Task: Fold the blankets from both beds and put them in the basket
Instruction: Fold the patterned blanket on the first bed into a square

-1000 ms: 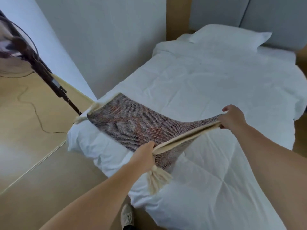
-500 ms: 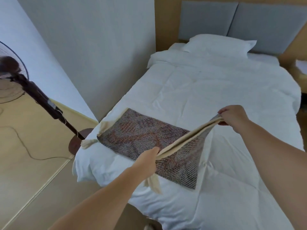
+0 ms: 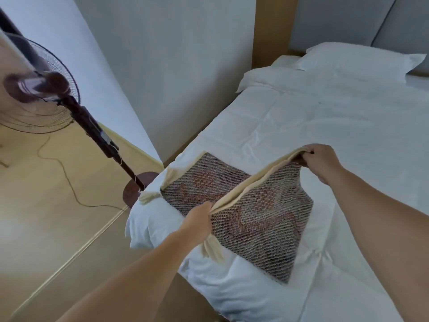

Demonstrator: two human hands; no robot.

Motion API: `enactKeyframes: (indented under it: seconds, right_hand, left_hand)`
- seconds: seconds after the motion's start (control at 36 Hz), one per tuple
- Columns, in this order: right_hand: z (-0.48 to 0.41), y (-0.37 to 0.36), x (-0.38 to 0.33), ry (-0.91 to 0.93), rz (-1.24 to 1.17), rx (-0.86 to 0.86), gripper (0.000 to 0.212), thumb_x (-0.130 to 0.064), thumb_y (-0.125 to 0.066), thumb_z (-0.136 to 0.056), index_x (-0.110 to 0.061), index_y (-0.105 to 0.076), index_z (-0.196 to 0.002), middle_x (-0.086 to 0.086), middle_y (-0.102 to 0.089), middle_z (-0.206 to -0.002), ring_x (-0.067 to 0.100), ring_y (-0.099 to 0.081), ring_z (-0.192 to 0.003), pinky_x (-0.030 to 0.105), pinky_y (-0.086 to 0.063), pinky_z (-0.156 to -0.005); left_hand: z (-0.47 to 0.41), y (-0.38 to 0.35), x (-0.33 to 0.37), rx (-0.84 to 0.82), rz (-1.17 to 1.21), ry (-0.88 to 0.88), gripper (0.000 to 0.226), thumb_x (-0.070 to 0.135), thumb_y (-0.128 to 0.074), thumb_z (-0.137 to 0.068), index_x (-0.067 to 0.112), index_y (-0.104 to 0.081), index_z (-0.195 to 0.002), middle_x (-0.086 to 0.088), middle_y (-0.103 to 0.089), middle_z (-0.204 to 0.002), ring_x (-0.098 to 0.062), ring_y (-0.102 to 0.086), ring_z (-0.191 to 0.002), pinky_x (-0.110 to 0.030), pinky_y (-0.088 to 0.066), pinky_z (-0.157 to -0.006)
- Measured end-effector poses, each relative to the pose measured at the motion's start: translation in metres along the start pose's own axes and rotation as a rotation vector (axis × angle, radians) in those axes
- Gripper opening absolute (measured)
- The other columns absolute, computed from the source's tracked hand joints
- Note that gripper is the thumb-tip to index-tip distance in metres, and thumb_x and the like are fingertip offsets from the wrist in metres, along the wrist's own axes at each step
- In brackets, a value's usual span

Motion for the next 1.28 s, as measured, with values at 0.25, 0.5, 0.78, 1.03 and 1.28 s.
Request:
enactKeyframes:
  seconds: [0.25, 0.5, 0.78, 1.03, 1.28]
  right_hand:
    - [-0.031, -0.051, -0.028, 0.094, 0.174, 0.039, 0.021, -0.014, -0.043, -0.097, -0.003, -0.061, -0.095, 0.011, -0.058, -0.089, 0.028, -0.053, -0.081, 0.032, -0.037, -0.068]
    - [-0.084, -0.138, -0.052, 0.098, 0.231, 0.127, 0.027, -0.025, -0.041, -0.1, -0.009, -0.048, -0.079, -0.001, -0.047, -0.071, 0.02, -0.047, -0.07, 0.031, -0.031, -0.055]
    - [-0.17, -0.278, -0.063, 0.105, 0.351, 0.18, 0.022, -0.027, -0.038, -0.101, -0.014, -0.048, -0.085, 0.002, -0.052, -0.082, 0.021, -0.049, -0.077, 0.03, -0.033, -0.067]
    - [-0.241, -0.394, -0.03, 0.126, 0.609, 0.156, 0.031, -0.032, -0.033, -0.102, -0.011, -0.054, -0.096, 0.004, -0.056, -0.088, 0.022, -0.049, -0.077, 0.033, -0.035, -0.068]
    - [-0.283, -0.472, 0.003, 0.163, 0.754, 0.06, 0.037, -0.033, -0.03, -0.102, -0.01, -0.057, -0.11, 0.01, -0.063, -0.103, 0.031, -0.059, -0.09, 0.034, -0.038, -0.068]
  left_hand:
    - [-0.023, 0.015, -0.036, 0.103, 0.083, 0.107, 0.02, 0.012, -0.035, -0.098, 0.011, -0.054, -0.1, -0.001, -0.056, -0.078, -0.017, -0.054, -0.069, -0.032, -0.041, -0.059]
    - [-0.09, 0.032, -0.11, 0.043, 0.176, 0.155, 0.018, 0.019, -0.036, -0.1, 0.016, -0.046, -0.085, -0.002, -0.055, -0.074, -0.017, -0.052, -0.064, -0.03, -0.036, -0.054]
    - [-0.205, 0.044, -0.222, -0.088, 0.191, 0.16, 0.021, 0.022, -0.033, -0.101, 0.014, -0.042, -0.083, -0.005, -0.053, -0.07, -0.02, -0.051, -0.059, -0.039, -0.045, -0.056]
    - [-0.288, 0.014, -0.305, -0.266, 0.138, 0.256, 0.039, 0.008, -0.033, -0.094, 0.016, -0.043, -0.131, 0.001, -0.054, -0.086, -0.021, -0.056, -0.078, -0.033, -0.046, -0.064]
    - [-0.312, -0.022, -0.347, -0.33, 0.075, 0.33, 0.042, -0.002, -0.032, -0.085, 0.013, -0.041, -0.123, -0.001, -0.054, -0.089, -0.023, -0.054, -0.08, -0.035, -0.043, -0.063]
Point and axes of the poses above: each hand's wrist, its own z-axis away from the middle knuckle, its own y-axis out of the back of the hand, x = y × z, the point moved 3 cm from there along -z, towards the middle knuckle
